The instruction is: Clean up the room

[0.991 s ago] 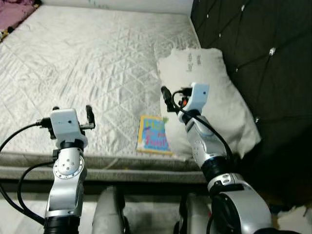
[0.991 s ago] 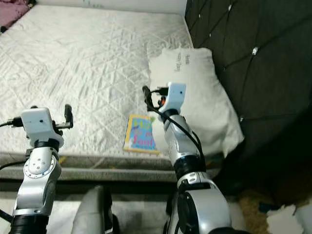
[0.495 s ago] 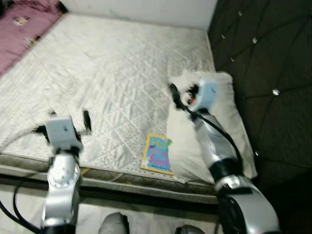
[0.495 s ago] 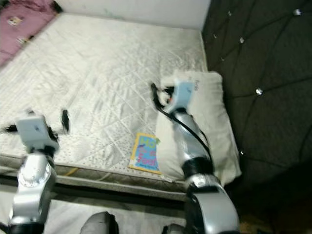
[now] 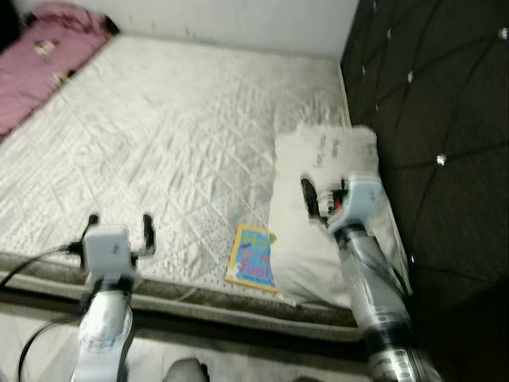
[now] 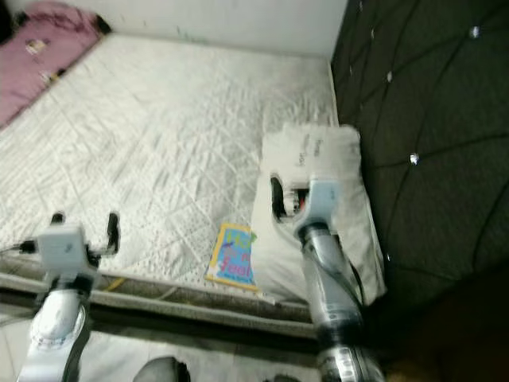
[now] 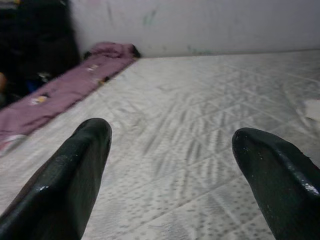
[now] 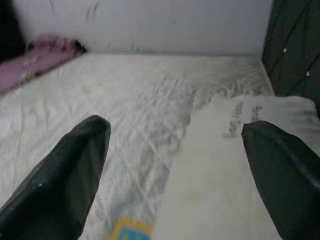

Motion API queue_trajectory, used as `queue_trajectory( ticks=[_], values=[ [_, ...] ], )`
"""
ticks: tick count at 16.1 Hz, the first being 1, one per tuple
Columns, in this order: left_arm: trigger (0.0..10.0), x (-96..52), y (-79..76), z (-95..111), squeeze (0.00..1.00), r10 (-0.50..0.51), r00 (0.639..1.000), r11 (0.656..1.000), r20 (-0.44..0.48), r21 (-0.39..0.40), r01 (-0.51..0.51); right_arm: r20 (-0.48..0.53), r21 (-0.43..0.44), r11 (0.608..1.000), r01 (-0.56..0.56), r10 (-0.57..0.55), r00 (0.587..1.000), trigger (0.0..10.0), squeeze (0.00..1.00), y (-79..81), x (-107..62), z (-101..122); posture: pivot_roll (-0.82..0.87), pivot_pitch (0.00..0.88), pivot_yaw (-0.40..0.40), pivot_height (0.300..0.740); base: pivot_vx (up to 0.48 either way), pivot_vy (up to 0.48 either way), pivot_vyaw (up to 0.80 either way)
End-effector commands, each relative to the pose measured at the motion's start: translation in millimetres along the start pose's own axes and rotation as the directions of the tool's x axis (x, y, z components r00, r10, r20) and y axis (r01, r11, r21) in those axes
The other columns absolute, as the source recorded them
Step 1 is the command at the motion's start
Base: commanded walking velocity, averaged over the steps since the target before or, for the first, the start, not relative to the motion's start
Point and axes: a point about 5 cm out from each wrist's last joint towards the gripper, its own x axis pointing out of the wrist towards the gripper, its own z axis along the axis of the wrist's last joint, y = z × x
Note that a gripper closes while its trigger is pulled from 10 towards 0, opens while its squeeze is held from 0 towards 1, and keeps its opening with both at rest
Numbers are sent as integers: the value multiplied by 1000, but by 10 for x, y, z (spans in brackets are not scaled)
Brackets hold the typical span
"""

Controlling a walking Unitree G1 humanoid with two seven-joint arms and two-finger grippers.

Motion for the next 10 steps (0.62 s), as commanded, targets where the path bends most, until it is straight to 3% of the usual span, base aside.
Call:
queue_trajectory(
  ticks=[1,2,3,5,6,10],
  values=[
    [10000,-17,35,63,0,18,999,1000,30,11,-18,10,-35,999,-5,5,1000,10000,0,-59,-43,73,-53,0,-2,740,0,0,0],
    [10000,-102,54,75,0,78,997,995,24,65,-79,-25,-60,998,35,-37,999,10000,0,-252,-210,41,-61,0,-24,740,0,0,0],
    [10000,-113,40,75,0,71,997,996,18,46,-72,-35,-63,997,35,-37,999,10000,0,-268,-237,41,-46,0,-50,740,0,0,0],
    [10000,-61,-21,125,0,5,999,998,51,58,-8,-41,-65,998,12,-15,999,10000,0,-214,-216,69,-13,0,-70,740,0,0,0],
    [10000,-28,-20,165,0,12,998,998,66,59,-15,-55,-67,997,-23,19,998,10000,0,-104,-169,85,-17,0,-67,740,0,0,0],
    [10000,-122,-25,103,0,92,996,987,21,129,-94,-66,-17,1000,5,-6,998,10000,0,-77,-79,109,-28,0,-35,740,0,0,-719]
  ],
)
